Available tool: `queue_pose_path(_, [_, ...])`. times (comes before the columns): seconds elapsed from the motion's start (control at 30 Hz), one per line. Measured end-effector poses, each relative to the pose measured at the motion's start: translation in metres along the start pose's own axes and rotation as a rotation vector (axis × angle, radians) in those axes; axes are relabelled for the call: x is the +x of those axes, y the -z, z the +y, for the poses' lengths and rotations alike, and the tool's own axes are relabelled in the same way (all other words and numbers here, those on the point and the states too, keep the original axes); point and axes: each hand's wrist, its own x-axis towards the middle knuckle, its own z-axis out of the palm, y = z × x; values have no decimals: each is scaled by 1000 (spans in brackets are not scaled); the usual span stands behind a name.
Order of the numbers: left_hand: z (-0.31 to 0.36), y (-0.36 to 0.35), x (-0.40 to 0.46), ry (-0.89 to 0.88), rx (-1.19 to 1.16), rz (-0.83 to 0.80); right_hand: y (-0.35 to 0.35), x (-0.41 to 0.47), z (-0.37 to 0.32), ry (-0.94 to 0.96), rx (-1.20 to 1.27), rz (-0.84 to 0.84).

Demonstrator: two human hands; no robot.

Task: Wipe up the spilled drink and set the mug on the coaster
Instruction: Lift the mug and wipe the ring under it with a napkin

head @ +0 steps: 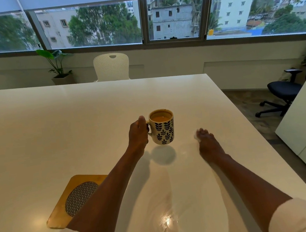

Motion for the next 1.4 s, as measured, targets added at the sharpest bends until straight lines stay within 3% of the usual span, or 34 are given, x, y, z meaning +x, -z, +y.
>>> queue_pose_path(0.27, [-8, -1, 10, 11, 8, 16, -16, 20, -20, 83, -16, 23])
queue_pose_path(0.57, [-3, -32, 24, -1, -7, -12, -15, -61, -50, 379, 93, -31])
queue_pose_path(0.8, [-13, -68, 25, 19, -25, -100, -15, -116, -33, 508, 154, -197])
queue_pose_path(0.93, [-26, -83, 22, 21, -23, -125, 3, -127, -23, 419, 436, -289])
queue_pose_path(1.03, [-35, -91, 21, 42, -36, -136, 14, -124, -17, 290, 633, -243])
queue_pose_path(1.23, [-46, -103, 20, 7, -29, -150, 26, -98, -2, 154, 543, -67])
queue_pose_path(1.4, [-52, -110, 23, -2, -35, -178, 25, -82, 5, 88, 525, -20])
